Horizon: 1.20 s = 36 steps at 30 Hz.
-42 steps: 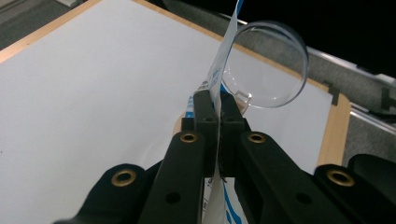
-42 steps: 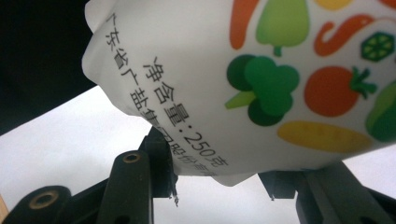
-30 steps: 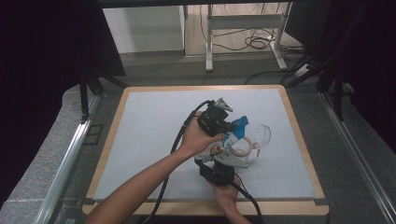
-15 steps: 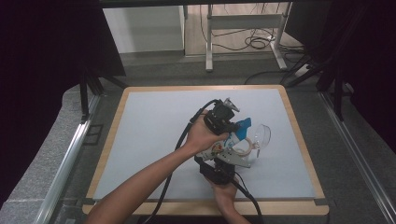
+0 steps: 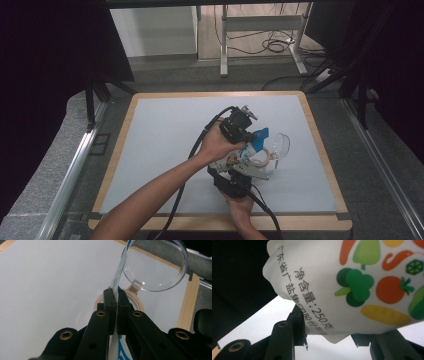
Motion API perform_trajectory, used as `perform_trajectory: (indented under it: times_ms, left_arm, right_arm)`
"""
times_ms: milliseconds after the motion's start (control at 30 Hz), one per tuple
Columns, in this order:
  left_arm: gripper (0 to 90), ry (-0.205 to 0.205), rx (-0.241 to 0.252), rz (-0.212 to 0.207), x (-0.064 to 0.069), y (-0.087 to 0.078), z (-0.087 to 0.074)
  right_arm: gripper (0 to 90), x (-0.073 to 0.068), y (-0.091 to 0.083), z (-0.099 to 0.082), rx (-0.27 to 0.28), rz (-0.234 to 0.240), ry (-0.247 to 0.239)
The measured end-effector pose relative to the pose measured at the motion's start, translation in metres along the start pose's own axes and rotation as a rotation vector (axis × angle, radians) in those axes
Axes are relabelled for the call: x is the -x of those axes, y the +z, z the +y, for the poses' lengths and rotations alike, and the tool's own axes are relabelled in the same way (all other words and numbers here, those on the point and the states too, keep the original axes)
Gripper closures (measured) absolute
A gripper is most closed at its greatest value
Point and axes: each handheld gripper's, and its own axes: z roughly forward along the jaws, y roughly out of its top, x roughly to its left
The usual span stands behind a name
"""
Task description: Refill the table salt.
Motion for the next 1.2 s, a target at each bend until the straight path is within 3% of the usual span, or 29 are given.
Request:
perform_trajectory:
  times_ms: [633, 1200]
  left_arm:
    - [90.0, 0.025, -0.047, 0.006, 0.0037, 0.0085, 0.0095]
    - [90.0, 0.05, -0.04, -0.005, 0.0014, 0.0065, 0.0074]
  right_arm:
    - [54.8, 0.0023, -0.0022, 0.0017, 0.031, 0.021, 0.067]
    - [55.0, 0.0029, -0.0006, -0.0002, 0.03, 0.01, 0.049]
